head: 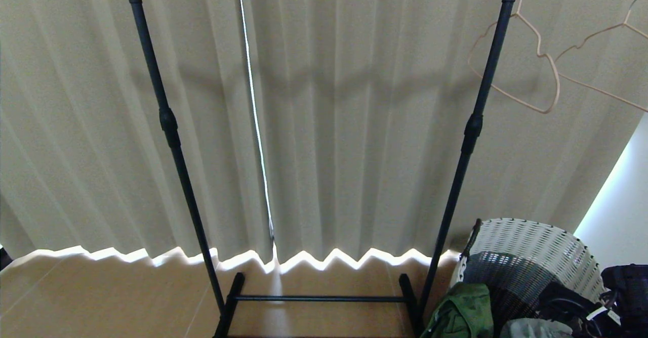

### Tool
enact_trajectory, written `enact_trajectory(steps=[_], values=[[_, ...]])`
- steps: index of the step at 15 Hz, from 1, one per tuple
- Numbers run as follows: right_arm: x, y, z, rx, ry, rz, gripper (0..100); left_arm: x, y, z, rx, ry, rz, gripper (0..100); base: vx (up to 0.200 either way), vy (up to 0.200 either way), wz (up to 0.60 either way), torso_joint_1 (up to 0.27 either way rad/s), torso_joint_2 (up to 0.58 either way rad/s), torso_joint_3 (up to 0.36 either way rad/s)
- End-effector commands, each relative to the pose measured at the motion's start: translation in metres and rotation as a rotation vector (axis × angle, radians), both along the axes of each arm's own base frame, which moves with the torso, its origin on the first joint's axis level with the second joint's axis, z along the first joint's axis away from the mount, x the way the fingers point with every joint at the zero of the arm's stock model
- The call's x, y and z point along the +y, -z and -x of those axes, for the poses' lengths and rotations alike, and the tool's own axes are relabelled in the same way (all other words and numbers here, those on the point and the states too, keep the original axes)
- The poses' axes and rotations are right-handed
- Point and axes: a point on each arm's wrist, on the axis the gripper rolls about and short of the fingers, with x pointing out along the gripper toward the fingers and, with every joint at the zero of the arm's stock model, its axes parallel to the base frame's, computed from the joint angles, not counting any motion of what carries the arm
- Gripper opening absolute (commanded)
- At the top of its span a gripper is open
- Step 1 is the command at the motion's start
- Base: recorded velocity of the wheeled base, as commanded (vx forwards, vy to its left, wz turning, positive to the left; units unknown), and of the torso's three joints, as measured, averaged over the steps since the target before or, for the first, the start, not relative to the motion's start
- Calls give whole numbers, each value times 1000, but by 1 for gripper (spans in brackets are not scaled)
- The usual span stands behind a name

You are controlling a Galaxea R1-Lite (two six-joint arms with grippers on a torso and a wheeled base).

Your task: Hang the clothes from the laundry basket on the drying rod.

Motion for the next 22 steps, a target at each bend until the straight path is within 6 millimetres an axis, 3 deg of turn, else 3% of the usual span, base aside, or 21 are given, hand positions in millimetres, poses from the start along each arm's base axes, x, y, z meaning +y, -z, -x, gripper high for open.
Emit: enact_trajectory(steps=[1, 9, 13, 17, 22], values=[[2, -4, 9, -62, 2, 15, 0, 0, 0, 0, -1, 0, 0, 100, 0, 0, 0, 0, 0, 0], [6, -69, 43, -521, 40, 85, 0, 0, 0, 0, -1, -1, 6, 100, 0, 0, 0, 0, 0, 0], [10, -107, 61, -802, 171, -30, 0, 0, 0, 0, -1, -1, 6, 100, 0, 0, 0, 0, 0, 0], [15, -115, 84, -907, 297, -195, 0, 0, 0, 0, -1, -1, 5, 100, 0, 0, 0, 0, 0, 0], [23, -112, 109, -912, 249, -224, 0, 0, 0, 0, -1, 2, 2, 100, -80, 0, 0, 0, 2, 2]])
